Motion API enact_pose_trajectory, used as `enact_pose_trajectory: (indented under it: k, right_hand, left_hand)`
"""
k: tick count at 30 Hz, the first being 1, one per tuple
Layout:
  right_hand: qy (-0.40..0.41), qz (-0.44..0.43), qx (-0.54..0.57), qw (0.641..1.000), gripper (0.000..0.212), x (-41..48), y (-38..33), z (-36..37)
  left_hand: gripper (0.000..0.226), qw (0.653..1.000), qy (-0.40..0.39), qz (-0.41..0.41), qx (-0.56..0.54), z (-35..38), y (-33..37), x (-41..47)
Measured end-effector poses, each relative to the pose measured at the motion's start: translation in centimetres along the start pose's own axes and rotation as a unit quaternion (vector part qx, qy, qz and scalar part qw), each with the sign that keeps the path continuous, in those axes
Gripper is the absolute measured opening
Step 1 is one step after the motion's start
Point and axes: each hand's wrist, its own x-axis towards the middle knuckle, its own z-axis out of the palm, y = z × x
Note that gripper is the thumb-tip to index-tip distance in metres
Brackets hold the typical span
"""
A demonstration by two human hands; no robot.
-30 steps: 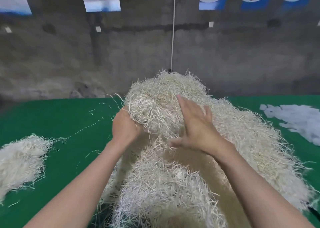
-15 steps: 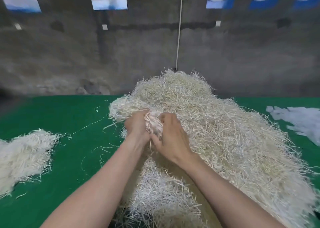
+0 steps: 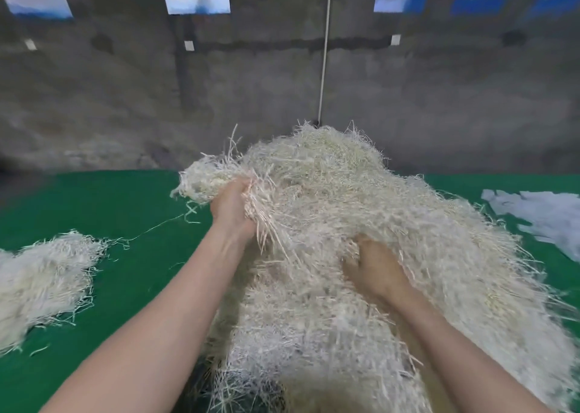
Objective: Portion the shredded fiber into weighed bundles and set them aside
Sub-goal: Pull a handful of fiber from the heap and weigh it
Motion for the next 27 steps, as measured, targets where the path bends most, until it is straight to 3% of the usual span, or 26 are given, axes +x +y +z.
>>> enact_pose_trajectory:
  k: [3,6,8,10,12,14,15,17,18,20,22,24,25,26,27]
  right_hand:
    - [-0.038,-0.069,0.099,0.992,0.076,0.4,-4.0,-4.5]
    - [-0.113,-0.130,0.218,0.961,0.123,-0.8,-8.0,-7.7]
    - [-0.132,-0.131,0.284,0.941,0.134,-1.6,-10.8,-7.2]
    - [-0.144,-0.115,0.259,0.948,0.122,-1.9,-13.2,-4.8]
    - [-0.126,-0.072,0.281,0.949,0.080,-1.5,-14.3,-2.5]
    - [-0.120,0.010,0.402,0.908,0.033,-0.9,-14.9,-1.8]
    - [-0.125,0.048,0.471,0.872,0.019,-0.8,-15.2,-1.8]
    - [-0.158,0.080,0.536,0.826,0.017,-1.0,-15.8,-2.0]
    - [-0.174,0.075,0.529,0.827,0.018,-1.2,-16.3,-1.9]
    - [-0.181,0.055,0.449,0.873,0.021,-1.8,-17.3,-1.3]
    - [-0.153,0.033,0.356,0.921,0.026,-2.2,-18.4,-0.1]
    - [-0.118,0.023,0.331,0.936,0.021,-2.6,-19.7,1.5]
    - [-0.100,0.030,0.354,0.929,0.019,-2.8,-20.4,2.3]
    - [-0.083,0.043,0.378,0.921,0.015,-2.9,-21.0,3.1]
    - [-0.067,0.059,0.389,0.917,0.017,-3.1,-21.5,3.7]
  left_hand:
    - [0.026,0.999,-0.024,-0.025,-0.030,0.1,-0.7,-0.8]
    - [0.038,0.999,-0.013,-0.005,-0.044,-0.1,0.0,-1.2]
    - [0.041,0.998,-0.018,-0.005,-0.061,-0.1,0.8,-2.3]
    - [0.027,0.992,-0.081,-0.007,-0.098,-0.6,2.0,-3.1]
    - [0.029,0.977,-0.149,-0.030,-0.150,-1.9,3.0,-3.9]
    - [0.028,0.984,-0.165,-0.009,-0.062,-3.9,3.8,-4.0]
    - [0.025,0.985,-0.164,0.025,0.048,-5.1,3.9,-4.1]
    - [0.009,0.935,-0.188,0.068,0.292,-7.9,3.9,-4.3]
    - [0.011,0.895,-0.233,0.066,0.374,-9.2,3.9,-4.5]
    - [0.044,0.820,-0.333,0.025,0.466,-11.5,3.4,-4.1]
    - [0.054,0.774,-0.353,-0.001,0.526,-13.0,2.6,-4.5]
    - [0.056,0.768,-0.321,-0.020,0.554,-13.7,1.5,-4.6]
    - [0.069,0.775,-0.290,-0.033,0.560,-13.9,1.1,-4.5]
    - [0.076,0.798,-0.245,-0.045,0.549,-14.1,0.4,-4.2]
    - [0.062,0.821,-0.213,-0.036,0.529,-14.4,-0.2,-3.7]
